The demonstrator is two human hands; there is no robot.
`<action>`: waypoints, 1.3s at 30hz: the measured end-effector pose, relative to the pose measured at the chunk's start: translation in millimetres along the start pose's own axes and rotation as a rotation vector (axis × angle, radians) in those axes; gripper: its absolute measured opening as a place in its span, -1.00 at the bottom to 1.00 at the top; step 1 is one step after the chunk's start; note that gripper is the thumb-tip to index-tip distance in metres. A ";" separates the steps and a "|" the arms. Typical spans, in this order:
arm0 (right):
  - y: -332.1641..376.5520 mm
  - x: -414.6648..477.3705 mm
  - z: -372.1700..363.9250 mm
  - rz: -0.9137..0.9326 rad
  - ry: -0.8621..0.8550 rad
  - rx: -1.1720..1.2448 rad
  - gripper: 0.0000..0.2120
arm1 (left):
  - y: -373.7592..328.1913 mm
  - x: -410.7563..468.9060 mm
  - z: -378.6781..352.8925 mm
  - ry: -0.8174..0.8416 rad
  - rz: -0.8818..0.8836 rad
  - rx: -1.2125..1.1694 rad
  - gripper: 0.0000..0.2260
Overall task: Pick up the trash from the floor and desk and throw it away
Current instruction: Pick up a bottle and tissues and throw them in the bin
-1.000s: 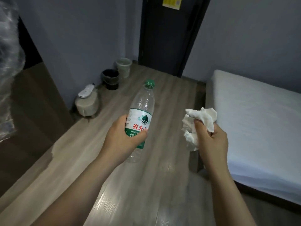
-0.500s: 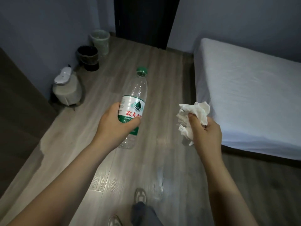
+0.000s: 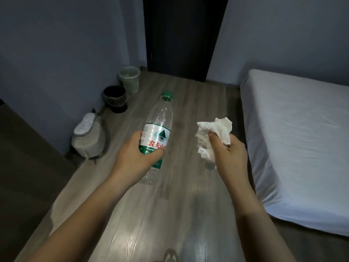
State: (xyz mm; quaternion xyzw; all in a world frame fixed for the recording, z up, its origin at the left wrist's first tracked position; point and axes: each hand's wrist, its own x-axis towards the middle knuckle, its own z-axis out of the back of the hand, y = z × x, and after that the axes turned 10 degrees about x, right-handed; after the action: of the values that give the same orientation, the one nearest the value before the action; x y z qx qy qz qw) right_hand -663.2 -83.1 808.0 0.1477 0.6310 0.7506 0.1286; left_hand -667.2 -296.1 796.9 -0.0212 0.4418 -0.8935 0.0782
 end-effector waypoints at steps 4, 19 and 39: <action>9.0 52.8 -36.1 0.001 0.062 -0.004 -0.72 | -3.4 55.9 3.5 -0.034 0.034 -0.030 -0.73; 43.4 241.9 -267.6 0.017 0.136 -0.043 -0.75 | 46.7 338.0 93.6 -0.069 0.070 -0.091 -0.68; 54.7 562.6 -498.8 0.000 0.365 -0.033 -0.84 | 73.7 694.9 131.7 -0.195 0.188 -0.022 -0.72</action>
State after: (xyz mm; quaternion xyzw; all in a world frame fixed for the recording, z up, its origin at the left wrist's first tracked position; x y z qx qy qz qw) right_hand -1374.6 -332.5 815.6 0.0070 0.6314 0.7753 0.0143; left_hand -1329.9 -553.8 797.0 -0.0676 0.4420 -0.8709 0.2038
